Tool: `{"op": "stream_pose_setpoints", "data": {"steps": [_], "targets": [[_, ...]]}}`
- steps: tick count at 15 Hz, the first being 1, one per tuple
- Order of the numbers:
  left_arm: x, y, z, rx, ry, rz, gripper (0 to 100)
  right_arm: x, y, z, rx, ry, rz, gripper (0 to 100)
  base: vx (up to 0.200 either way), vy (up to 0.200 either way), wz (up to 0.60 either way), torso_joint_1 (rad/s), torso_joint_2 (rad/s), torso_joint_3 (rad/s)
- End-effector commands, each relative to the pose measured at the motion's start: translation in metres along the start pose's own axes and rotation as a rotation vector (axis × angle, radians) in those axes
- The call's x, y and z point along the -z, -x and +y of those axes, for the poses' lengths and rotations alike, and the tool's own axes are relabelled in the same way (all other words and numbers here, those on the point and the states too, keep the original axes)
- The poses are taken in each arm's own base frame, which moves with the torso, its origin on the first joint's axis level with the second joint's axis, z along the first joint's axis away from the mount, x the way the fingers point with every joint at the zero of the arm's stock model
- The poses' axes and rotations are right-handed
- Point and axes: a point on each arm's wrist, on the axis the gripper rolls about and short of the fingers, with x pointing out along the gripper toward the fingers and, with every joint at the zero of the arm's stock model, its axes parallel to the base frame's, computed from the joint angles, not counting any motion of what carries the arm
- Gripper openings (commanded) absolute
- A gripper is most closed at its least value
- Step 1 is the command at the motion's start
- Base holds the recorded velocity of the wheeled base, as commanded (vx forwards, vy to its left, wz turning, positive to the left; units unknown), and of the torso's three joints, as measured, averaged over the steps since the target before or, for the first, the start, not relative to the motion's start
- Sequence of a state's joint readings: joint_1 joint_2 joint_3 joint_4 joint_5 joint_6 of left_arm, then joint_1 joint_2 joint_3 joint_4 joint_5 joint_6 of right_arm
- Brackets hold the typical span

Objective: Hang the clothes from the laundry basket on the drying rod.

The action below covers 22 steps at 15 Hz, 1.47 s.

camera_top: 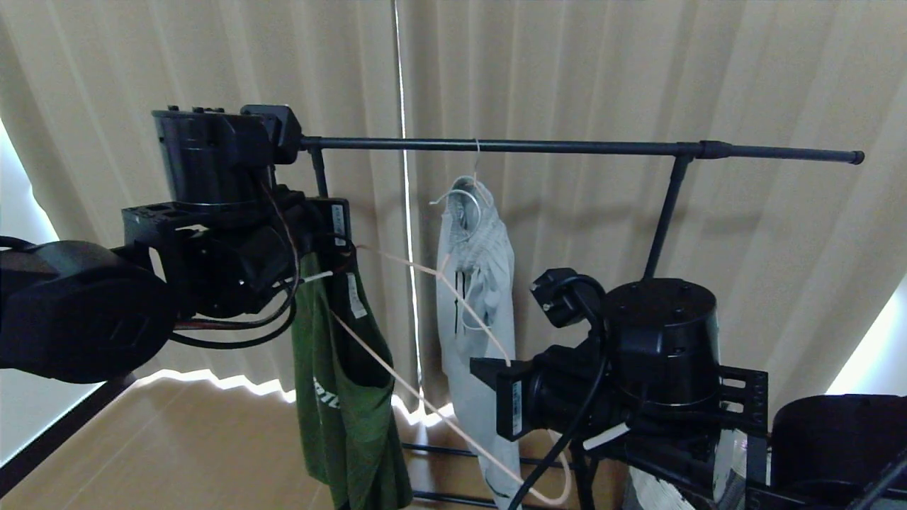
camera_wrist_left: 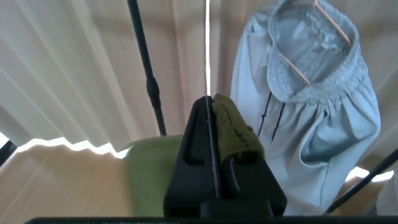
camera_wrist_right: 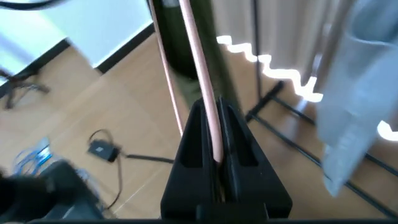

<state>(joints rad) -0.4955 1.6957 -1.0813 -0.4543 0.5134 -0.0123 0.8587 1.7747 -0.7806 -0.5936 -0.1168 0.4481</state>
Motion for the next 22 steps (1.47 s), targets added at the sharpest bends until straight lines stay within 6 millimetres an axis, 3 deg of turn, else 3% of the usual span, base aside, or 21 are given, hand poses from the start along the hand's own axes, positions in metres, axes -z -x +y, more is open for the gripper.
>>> {"op": "stream_pose_setpoints", "data": {"steps": [1,5,9,14,16,19,22], "targets": [[-0.009,0.005,0.014,-0.031,0.013,-0.025,0,-0.003,0.006,-0.015,0.05,-0.017,-0.013,0,0.0,0.0,0.0,0.0,0.0,0.0],[-0.007,0.009,0.022,-0.047,0.008,-0.016,0,-0.02,0.011,-0.035,0.105,-0.049,-0.073,0,0.0,0.0,0.0,0.0,0.0,0.0],[-0.004,0.013,0.014,-0.02,-0.001,-0.009,0,-0.027,0.005,-0.032,0.097,-0.051,-0.094,0,0.0,0.0,0.0,0.0,0.0,0.0],[-0.005,0.023,-0.01,0.066,0.0,-0.02,0,-0.038,-0.01,-0.027,0.082,-0.052,-0.121,0,0.0,0.0,0.0,0.0,0.0,0.0],[-0.005,0.029,-0.028,0.134,0.019,-0.025,0,-0.038,-0.019,-0.025,0.075,-0.05,-0.118,0,0.0,0.0,0.0,0.0,0.0,0.0],[-0.009,0.025,-0.052,0.186,0.075,-0.055,0,-0.035,-0.027,-0.015,0.049,-0.04,-0.11,0,0.0,0.0,0.0,0.0,0.0,0.0],[-0.005,0.015,-0.061,0.215,0.082,-0.071,0,-0.036,-0.034,-0.009,0.036,-0.036,-0.108,0,0.0,0.0,0.0,0.0,0.0,0.0]]}}
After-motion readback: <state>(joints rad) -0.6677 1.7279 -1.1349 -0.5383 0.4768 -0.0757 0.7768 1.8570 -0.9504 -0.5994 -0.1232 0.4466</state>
